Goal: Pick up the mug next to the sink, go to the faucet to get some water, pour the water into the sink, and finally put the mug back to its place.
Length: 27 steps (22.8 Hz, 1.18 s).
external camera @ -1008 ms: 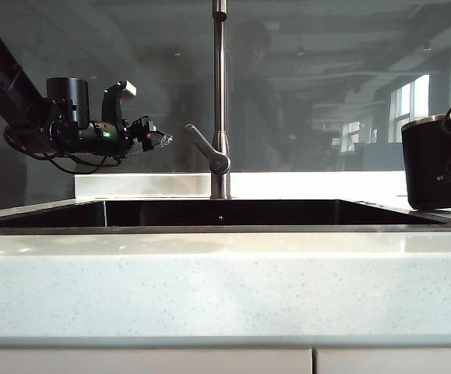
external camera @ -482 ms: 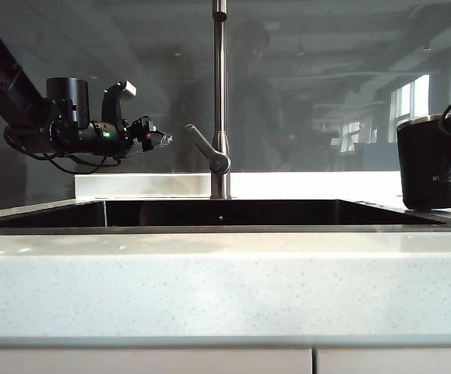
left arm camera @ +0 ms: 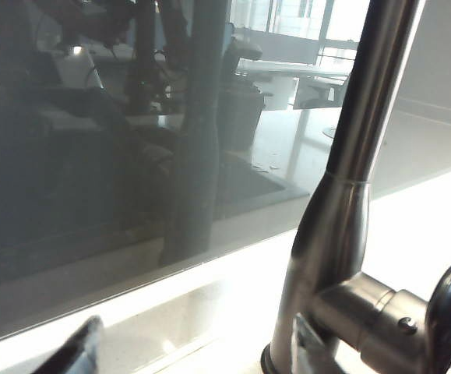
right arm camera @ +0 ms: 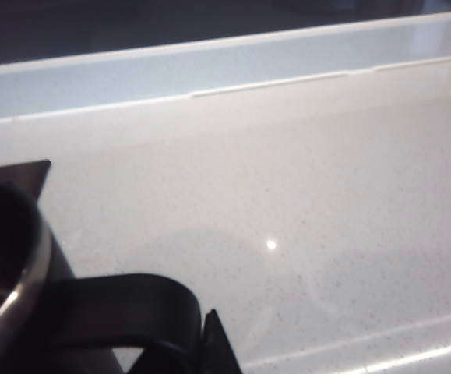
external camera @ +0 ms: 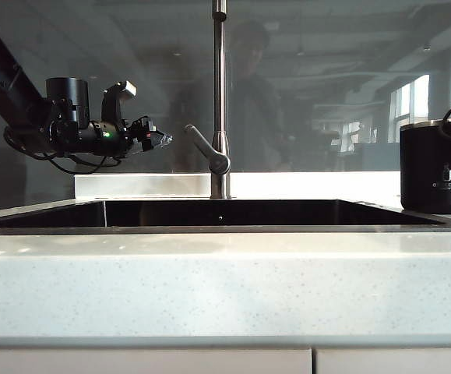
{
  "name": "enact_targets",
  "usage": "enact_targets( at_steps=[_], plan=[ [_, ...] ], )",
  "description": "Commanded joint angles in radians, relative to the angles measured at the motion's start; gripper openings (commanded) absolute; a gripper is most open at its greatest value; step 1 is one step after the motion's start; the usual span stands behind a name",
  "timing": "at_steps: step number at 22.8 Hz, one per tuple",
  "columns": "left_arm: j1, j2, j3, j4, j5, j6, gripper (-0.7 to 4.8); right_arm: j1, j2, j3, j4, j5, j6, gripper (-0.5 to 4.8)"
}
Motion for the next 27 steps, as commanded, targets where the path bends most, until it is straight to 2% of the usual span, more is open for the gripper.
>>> enact_targets(
  at_steps=[1,4,10,15,20,27],
  plan=[
    [-0.001,-0.008,0.002,0.009,0.003,-0.003,3.05,0.001,-0.008,0.006,-0.014,0.001,0.003,0.46],
    [-0.001,-0.008,0.002,0.009,0.003,-0.003,3.05,0.001,-0.023,0.004,-0.024,0.003,0.003,0.46],
    [-0.001,-0.008,0.002,0.009,0.003,-0.003,3.05,0.000,-0.086,-0.001,-0.078,0.005,-0.010,0.96],
    [-0.001,-0.008,0.002,0.009,0.003,-0.003,3.05,-0.001,-0.109,-0.011,-0.132,0.005,-0.009,1.17],
    [-0.001,-0.008,0.002,0.009,0.004,-0.003,3.05,-0.001,-0.116,-0.011,-0.209,0.005,-0.008,1.18],
    [-0.001,-0.008,0.002,0.009,0.003,-0.003,3.05,0.001,-0.289,-0.072,-0.319,0.004,-0.007,1.18]
  ],
)
